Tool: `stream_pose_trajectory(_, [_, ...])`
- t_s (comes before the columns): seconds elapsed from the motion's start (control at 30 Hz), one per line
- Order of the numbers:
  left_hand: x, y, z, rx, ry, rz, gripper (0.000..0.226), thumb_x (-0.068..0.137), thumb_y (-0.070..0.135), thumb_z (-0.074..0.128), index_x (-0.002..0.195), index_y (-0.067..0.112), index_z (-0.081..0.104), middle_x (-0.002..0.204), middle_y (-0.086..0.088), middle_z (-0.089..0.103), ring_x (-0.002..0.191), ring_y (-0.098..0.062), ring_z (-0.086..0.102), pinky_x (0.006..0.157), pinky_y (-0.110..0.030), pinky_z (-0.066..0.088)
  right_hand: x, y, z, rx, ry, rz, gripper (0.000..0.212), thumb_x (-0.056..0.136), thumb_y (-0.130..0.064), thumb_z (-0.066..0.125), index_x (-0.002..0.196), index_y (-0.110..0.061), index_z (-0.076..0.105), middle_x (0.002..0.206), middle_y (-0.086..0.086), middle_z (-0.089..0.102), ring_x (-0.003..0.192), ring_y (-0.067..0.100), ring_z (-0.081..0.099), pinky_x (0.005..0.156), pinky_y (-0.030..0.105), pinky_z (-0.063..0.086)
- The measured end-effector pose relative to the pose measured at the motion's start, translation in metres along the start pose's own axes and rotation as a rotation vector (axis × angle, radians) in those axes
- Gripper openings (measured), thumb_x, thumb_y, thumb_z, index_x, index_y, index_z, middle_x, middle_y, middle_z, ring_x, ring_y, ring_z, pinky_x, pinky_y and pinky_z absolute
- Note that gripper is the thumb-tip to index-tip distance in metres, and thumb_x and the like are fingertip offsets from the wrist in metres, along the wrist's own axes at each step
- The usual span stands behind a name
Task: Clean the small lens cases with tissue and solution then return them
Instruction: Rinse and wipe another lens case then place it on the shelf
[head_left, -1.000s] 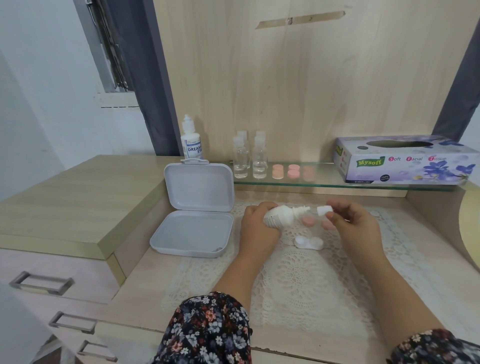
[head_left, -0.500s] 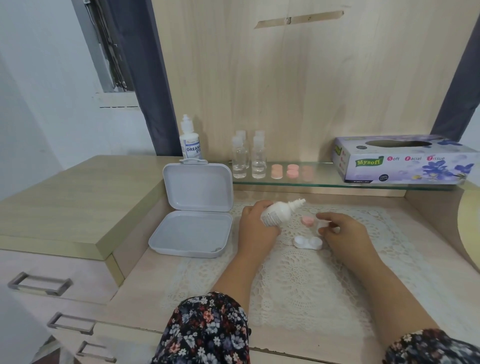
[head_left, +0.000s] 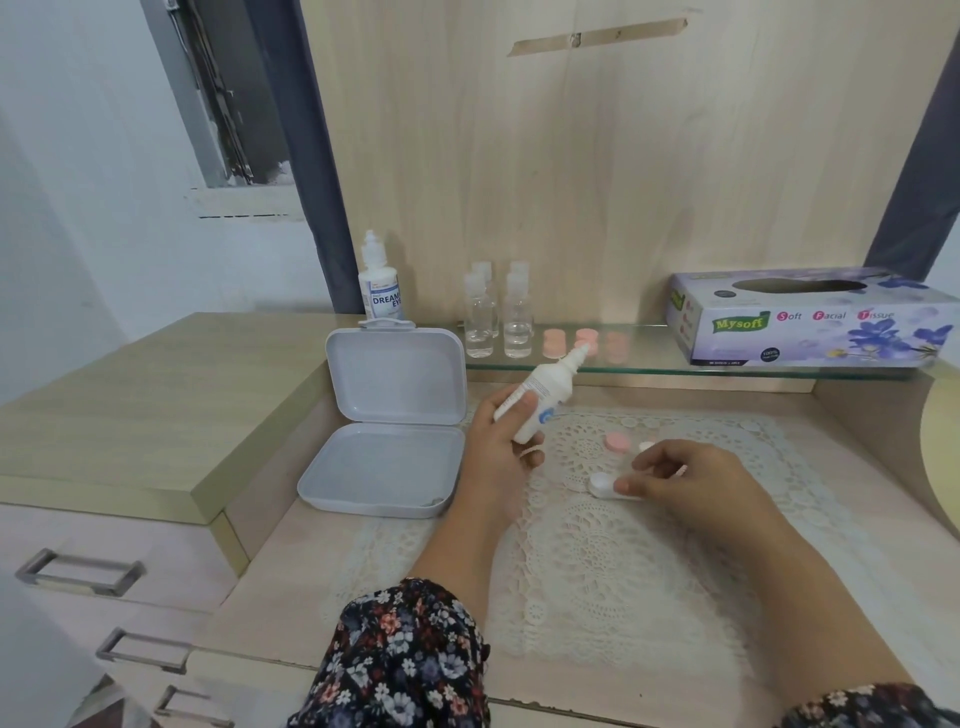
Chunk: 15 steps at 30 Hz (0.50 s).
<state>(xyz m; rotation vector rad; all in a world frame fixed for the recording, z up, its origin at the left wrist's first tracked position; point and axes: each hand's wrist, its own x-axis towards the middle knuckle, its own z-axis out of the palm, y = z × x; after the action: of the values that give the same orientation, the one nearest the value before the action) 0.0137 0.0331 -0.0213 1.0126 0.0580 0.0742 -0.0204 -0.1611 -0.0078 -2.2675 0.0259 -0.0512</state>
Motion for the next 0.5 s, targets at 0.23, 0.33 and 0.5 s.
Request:
stream_pose_trajectory(0.23, [-0.0005, 0.0014, -0.0017, -0.284, 0.022, -0.252, 0.016, 0.085, 0.021, 0.065, 0.095, 0.009, 0.059, 0.075, -0.006, 0.057, 0.047, -0.010, 0.039, 0.036, -0.018, 0.029, 0.0010, -0.0017, 0.0048, -0.220, -0.055, -0.060, 0.021, 0.074, -0.041, 0.078, 0.091, -0.034, 0.068, 0.085, -0.012, 0.061, 0.081, 0.003, 0.056, 0.073, 0.028, 0.046])
stream_pose_trajectory(0.33, [0.0015, 0.0005, -0.0029, -0.314, 0.003, -0.270, 0.032, 0.074, 0.026, 0.072, 0.098, 0.009, 0.060, 0.071, -0.005, 0.057, 0.041, -0.007, 0.036, 0.033, -0.017, 0.025, 0.0014, -0.0015, 0.0069, -0.184, -0.022, -0.094, 0.014, 0.079, -0.041, 0.073, 0.090, -0.035, 0.066, 0.087, -0.013, 0.062, 0.080, 0.003, 0.057, 0.069, 0.027, 0.047])
stream_pose_trajectory(0.5, [0.0044, 0.0005, -0.0062, -0.379, 0.025, -0.270, 0.045, 0.070, 0.031, 0.075, 0.104, 0.011, 0.056, 0.066, -0.002, 0.054, 0.037, -0.005, 0.033, 0.030, -0.017, 0.024, 0.0028, 0.0008, 0.0102, -0.001, 0.035, -0.084, 0.010, 0.081, -0.040, 0.072, 0.085, -0.035, 0.065, 0.083, -0.010, 0.064, 0.075, 0.010, 0.061, 0.066, 0.031, 0.048])
